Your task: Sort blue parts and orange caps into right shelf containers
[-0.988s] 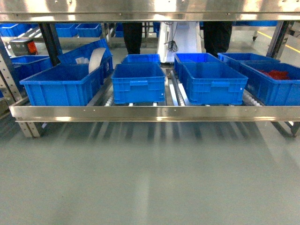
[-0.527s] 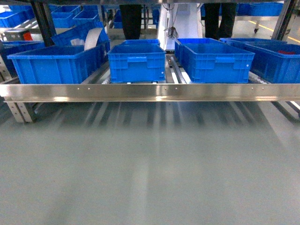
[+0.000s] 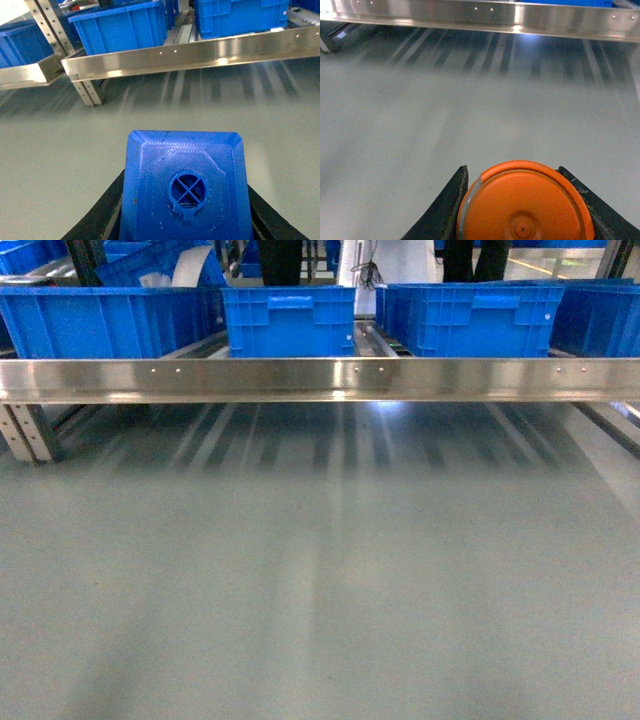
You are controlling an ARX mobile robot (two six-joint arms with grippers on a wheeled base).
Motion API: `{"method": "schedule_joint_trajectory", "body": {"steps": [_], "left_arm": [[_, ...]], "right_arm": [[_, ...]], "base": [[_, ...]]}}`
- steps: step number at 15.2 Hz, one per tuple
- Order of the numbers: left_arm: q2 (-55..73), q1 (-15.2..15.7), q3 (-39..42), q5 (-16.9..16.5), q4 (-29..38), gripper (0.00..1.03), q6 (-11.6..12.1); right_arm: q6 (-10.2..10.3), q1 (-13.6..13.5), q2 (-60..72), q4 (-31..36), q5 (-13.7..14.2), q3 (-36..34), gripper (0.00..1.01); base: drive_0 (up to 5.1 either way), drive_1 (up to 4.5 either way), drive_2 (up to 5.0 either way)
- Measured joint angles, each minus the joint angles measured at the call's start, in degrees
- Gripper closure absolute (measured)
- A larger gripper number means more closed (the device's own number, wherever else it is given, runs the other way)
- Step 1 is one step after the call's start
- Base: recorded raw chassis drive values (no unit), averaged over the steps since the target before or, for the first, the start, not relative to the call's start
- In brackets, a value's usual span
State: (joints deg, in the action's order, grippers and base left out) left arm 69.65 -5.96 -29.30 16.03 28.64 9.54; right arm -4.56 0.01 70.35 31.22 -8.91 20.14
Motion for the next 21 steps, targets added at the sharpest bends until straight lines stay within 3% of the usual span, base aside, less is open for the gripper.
{"method": "schedule_joint_trajectory", "body": {"steps": [10, 21], "left_arm": [[0.0, 0.0, 0.0, 0.0, 0.1, 0.59, 0.0], [0.0, 0.1, 0.0, 0.0, 0.0, 0.59, 0.0]], "right_arm": [[0.0, 0.0, 0.0, 0.1, 0.0, 0.0, 0.58], [0.0, 0.0, 0.0, 0.2, -0.1, 0.0, 0.58]], "base": [[0.0, 0.0, 0.0], [3.0, 1.86, -4.9]]}}
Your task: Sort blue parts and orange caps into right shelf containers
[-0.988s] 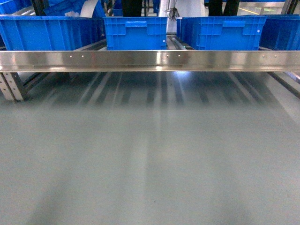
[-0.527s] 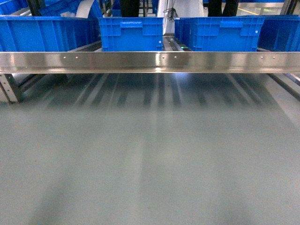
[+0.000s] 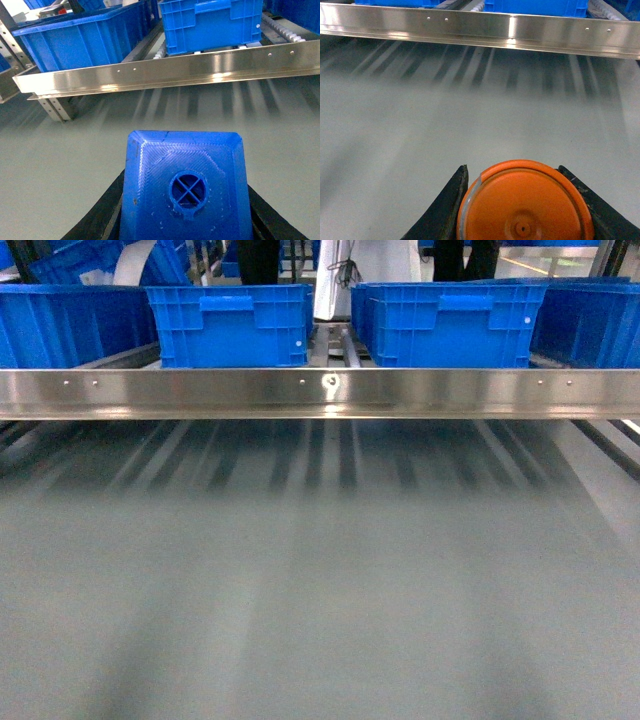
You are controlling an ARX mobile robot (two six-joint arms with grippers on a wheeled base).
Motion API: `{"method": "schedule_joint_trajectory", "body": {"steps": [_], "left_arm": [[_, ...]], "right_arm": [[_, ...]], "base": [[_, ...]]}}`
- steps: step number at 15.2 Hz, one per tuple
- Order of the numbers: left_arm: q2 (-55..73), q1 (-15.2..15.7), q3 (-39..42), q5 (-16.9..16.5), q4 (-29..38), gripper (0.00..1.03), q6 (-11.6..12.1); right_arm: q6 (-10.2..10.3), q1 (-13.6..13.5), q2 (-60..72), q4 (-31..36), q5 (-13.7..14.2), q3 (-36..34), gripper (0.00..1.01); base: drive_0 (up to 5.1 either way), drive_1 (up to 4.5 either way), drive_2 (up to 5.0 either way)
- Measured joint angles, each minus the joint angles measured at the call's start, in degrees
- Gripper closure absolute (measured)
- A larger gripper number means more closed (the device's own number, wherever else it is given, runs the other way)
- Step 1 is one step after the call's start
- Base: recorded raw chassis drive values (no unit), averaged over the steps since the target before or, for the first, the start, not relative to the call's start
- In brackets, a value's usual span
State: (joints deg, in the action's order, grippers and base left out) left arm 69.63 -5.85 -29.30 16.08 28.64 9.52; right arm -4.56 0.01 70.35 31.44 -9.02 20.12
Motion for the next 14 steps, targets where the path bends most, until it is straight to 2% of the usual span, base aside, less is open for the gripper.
{"method": "schedule_joint_trajectory", "body": {"steps": [7, 14], "left_arm": [[0.0, 0.0, 0.0, 0.0, 0.3, 0.59, 0.0], [0.0, -0.3, 0.0, 0.0, 0.1, 0.59, 0.0]], "right_arm": [[0.0, 0.0, 0.0, 0.2, 0.0, 0.0, 0.58], [0.0, 0.0, 0.0, -0.1, 0.2, 0.0, 0.58]], "base": [[2.6, 2.37, -5.0], [0.2, 4.33, -4.0]]}}
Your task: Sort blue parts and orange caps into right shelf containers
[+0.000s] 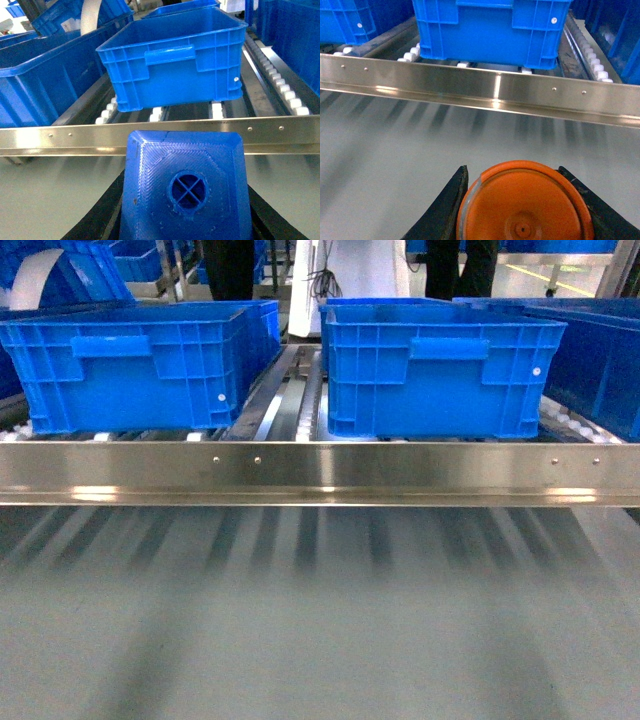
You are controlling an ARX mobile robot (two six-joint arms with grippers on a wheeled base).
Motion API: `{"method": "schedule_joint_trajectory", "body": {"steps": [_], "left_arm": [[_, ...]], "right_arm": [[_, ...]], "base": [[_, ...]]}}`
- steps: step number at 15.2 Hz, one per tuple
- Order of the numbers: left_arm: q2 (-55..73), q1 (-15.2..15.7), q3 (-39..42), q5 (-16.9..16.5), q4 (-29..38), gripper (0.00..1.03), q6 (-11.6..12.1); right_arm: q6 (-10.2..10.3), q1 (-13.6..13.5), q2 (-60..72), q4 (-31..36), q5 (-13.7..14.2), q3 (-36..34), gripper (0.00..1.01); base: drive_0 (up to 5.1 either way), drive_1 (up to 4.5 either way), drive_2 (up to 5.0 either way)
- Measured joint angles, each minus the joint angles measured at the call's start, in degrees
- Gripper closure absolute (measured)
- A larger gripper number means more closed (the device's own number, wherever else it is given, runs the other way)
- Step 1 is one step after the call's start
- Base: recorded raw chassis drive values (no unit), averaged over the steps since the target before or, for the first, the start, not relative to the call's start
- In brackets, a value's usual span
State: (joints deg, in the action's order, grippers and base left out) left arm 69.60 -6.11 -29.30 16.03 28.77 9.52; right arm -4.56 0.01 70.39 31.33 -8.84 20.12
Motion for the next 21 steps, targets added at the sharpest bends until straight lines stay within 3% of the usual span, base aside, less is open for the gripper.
{"method": "schedule_joint_trajectory", "body": {"steps": [21], "left_arm": [[0.2, 0.3, 0.0, 0.0, 0.0, 0.59, 0.0]], "right_arm": [[0.0, 0.0, 0.0, 0.1, -0.2, 0.0, 0.58]], "base": [[0.1, 4.18, -4.0]]}}
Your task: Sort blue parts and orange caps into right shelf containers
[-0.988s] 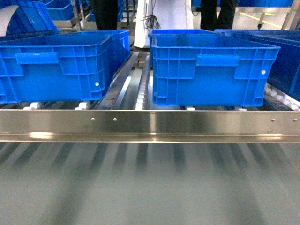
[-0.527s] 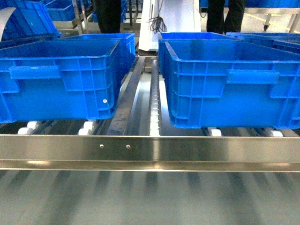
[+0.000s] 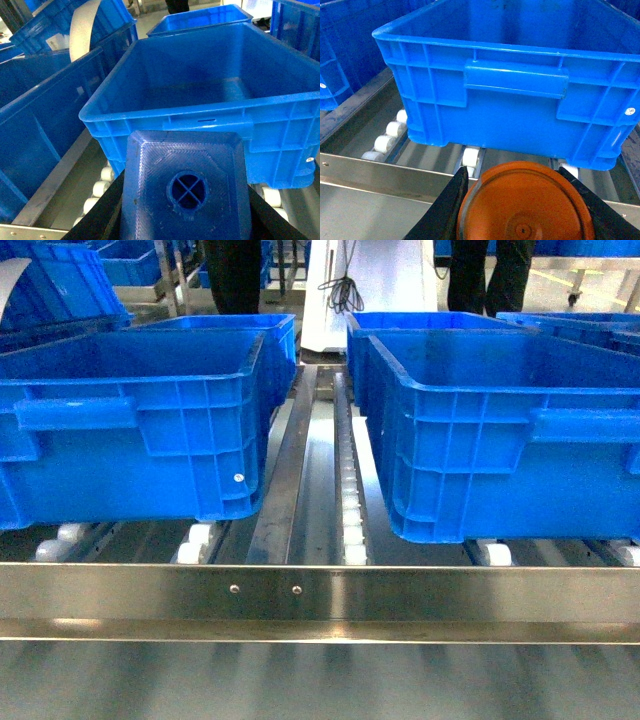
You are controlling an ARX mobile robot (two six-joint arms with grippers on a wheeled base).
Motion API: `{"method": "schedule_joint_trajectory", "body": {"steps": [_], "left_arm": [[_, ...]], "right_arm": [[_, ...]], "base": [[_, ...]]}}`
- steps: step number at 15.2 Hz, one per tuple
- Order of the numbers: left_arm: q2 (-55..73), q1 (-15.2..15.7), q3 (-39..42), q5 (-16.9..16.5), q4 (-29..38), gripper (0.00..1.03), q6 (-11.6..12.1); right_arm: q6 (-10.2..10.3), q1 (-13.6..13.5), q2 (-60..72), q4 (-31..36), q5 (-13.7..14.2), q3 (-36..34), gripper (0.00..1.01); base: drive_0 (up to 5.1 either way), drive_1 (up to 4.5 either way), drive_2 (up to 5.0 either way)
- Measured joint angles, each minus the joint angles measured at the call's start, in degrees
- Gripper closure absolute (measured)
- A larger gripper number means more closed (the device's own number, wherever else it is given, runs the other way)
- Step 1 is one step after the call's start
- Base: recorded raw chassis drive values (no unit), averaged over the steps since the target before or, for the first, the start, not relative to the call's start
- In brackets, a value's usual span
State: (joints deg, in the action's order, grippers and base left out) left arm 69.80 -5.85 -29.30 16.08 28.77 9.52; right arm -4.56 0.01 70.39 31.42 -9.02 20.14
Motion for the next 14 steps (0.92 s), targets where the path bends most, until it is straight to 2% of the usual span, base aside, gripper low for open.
{"method": "schedule_joint_trajectory", "body": {"steps": [13, 14], "left_arm": [[0.0, 0.0, 0.0, 0.0, 0.0, 0.59, 0.0], [0.0, 0.0, 0.0, 0.0, 0.0, 0.59, 0.0]], "right_arm": [[0.0, 0.0, 0.0, 0.0, 0.0, 0.0, 0.58], [0.0, 0.0, 0.0, 0.0, 0.0, 0.0, 0.58]], "base": [[0.1, 4.17, -4.0], [0.0, 0.0, 0.0]]}}
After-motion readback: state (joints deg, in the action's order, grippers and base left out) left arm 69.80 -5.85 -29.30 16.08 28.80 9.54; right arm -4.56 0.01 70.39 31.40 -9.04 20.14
